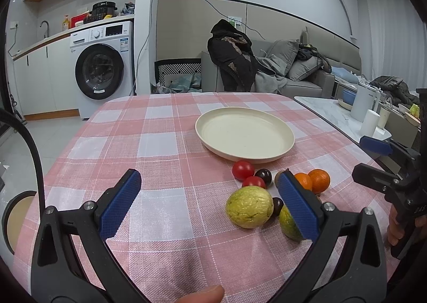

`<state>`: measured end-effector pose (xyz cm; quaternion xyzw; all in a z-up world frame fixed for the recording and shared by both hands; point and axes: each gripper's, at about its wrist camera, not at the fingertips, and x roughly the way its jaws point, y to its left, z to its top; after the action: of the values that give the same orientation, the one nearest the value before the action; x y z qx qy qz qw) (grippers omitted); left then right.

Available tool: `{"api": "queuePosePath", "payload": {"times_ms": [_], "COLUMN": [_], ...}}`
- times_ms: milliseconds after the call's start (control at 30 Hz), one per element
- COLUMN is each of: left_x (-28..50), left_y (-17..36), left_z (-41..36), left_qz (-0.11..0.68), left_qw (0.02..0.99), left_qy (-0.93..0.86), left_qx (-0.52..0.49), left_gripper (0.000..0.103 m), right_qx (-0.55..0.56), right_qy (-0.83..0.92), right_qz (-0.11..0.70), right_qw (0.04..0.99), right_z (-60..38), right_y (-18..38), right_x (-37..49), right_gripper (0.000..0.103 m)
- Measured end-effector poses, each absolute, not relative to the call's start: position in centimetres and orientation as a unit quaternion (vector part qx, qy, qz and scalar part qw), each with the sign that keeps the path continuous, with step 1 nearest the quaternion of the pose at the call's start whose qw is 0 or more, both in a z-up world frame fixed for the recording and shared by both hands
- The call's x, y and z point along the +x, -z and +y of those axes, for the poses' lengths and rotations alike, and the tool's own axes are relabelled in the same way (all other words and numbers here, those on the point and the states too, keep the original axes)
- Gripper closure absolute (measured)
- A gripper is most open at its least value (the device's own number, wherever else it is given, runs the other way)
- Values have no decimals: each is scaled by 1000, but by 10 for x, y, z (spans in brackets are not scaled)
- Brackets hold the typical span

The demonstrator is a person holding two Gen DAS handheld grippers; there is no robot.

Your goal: Organize fruits

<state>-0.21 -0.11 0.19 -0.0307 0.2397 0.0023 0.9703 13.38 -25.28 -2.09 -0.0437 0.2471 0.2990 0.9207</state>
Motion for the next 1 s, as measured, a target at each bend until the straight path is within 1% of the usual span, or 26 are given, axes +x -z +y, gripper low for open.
{"api": "queuePosePath", "payload": {"times_ms": [1000], "left_x": [-3], "left_y": [-4], "left_z": [-1], "left_qz": [239], "left_qw": [971], "left_qy": [-1], "left_qx": [-29], "left_gripper": [1], "right_qx": [-44], "right_qy": [-296], "right_qz": [249], "right_qw": [921], "right_z": [-253], "right_y": [22], "right_x": [135], "right_gripper": [0]}}
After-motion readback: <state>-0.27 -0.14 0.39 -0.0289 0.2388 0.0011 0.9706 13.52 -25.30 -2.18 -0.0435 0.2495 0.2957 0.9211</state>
